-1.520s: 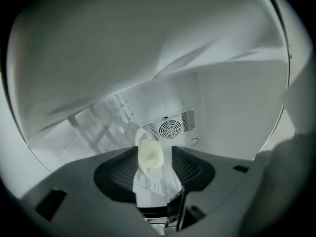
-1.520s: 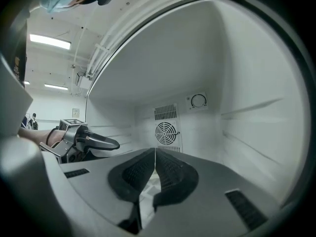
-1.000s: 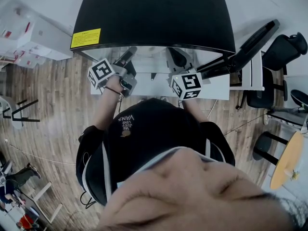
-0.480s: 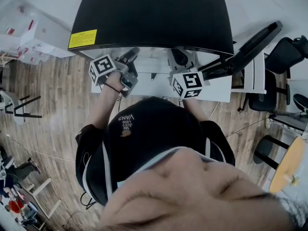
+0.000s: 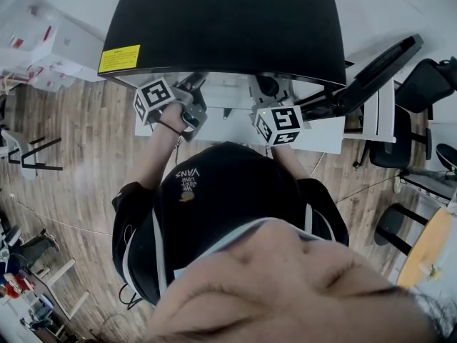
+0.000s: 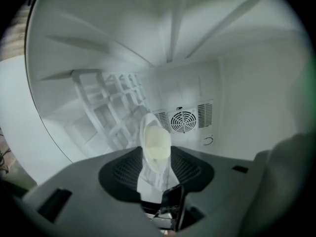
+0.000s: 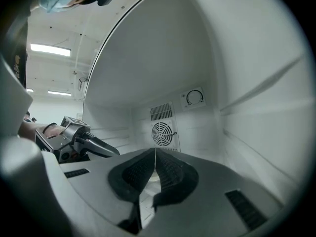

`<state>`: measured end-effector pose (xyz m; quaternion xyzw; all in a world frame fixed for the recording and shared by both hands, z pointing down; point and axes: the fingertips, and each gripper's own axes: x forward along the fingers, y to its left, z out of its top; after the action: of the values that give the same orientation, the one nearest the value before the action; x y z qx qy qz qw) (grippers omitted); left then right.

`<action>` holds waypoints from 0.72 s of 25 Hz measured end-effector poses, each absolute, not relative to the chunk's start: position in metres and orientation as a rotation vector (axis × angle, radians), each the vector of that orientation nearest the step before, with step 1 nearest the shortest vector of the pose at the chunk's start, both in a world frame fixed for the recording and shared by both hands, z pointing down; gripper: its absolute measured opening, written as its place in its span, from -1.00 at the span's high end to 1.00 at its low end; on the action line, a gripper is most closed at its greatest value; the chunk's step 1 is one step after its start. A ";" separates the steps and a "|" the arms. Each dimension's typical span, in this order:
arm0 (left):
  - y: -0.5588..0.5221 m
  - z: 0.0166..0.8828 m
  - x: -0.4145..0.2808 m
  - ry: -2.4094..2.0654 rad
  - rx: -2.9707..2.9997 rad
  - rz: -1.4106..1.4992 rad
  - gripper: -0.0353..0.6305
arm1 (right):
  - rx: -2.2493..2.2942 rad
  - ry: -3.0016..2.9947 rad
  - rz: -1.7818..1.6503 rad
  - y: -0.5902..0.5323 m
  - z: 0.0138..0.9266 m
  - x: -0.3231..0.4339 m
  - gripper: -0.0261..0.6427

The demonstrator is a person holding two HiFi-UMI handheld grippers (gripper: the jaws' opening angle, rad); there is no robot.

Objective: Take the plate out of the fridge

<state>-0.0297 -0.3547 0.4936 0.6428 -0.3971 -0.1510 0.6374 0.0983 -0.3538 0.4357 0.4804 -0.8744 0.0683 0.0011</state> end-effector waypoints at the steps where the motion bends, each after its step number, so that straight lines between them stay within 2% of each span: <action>1: -0.355 0.495 -0.030 -0.915 1.467 -0.340 0.34 | 1.506 -2.747 0.214 -0.355 0.436 0.098 0.89; 7: -0.351 0.506 -0.032 -0.965 1.443 -0.319 0.70 | 1.493 -2.754 0.214 -0.355 0.437 0.096 0.89; 18: -0.348 0.508 -0.031 -0.937 1.418 -0.377 0.78 | 1.499 -2.746 0.226 -0.351 0.440 0.094 0.89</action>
<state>-0.0311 -0.3478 0.5080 0.6229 -0.4115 -0.1656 0.6443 0.0936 -0.3513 0.4399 0.4778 -0.8755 0.0719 0.0023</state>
